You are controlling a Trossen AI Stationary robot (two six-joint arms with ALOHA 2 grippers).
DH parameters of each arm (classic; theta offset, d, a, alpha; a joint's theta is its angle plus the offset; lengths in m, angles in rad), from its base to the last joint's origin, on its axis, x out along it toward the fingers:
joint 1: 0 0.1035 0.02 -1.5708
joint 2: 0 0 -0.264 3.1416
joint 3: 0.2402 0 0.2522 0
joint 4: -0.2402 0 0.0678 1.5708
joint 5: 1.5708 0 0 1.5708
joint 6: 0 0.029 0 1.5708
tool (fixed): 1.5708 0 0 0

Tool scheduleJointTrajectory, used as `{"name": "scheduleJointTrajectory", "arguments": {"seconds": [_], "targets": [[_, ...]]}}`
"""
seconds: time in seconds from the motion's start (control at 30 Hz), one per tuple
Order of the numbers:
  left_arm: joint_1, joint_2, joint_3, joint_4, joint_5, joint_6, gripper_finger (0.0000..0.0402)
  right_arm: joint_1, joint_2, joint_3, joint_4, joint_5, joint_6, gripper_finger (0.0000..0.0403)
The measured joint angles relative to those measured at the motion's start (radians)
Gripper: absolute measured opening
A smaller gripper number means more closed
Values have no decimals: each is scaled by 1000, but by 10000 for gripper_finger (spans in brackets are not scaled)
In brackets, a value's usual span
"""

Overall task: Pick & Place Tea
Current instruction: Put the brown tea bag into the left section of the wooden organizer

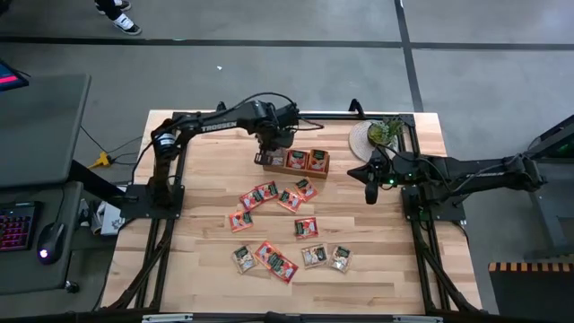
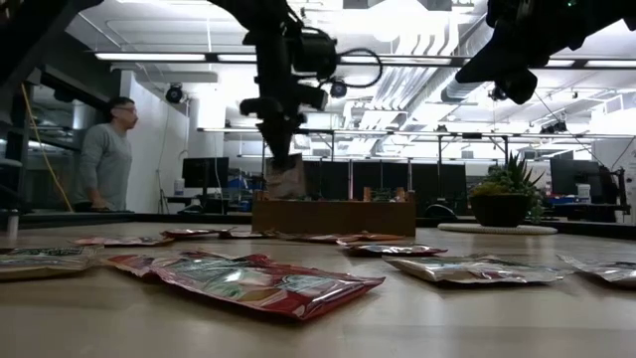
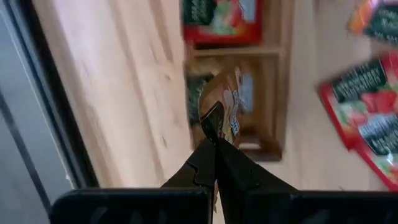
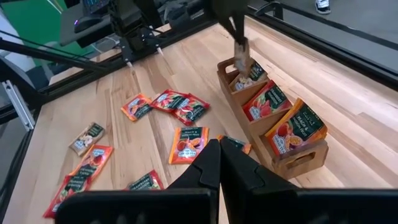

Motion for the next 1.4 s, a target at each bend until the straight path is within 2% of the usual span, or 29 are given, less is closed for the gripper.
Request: {"name": "scheduleJointTrajectory", "arguments": {"seconds": [0.1,0.17,0.53,0.8,0.97,1.2,1.4], "targets": [[0,21,9,37,-5,2,0,0,0,0,0,5,0,0],[0,30,1,-8,-4,3,0,0,0,0,0,8,0,0],[0,79,3,-15,-8,1,0,0,0,0,-3,8,0,0],[0,77,4,-2,-34,3,8,0,0,0,-4,7,0,0],[0,77,4,-10,-30,3,38,0,0,0,-7,7,0,0],[0,77,4,-10,-38,1,104,0,0,0,-12,7,0,0],[0,76,12,-26,-98,-23,132,0,0,0,-12,-6,0,0]]}}
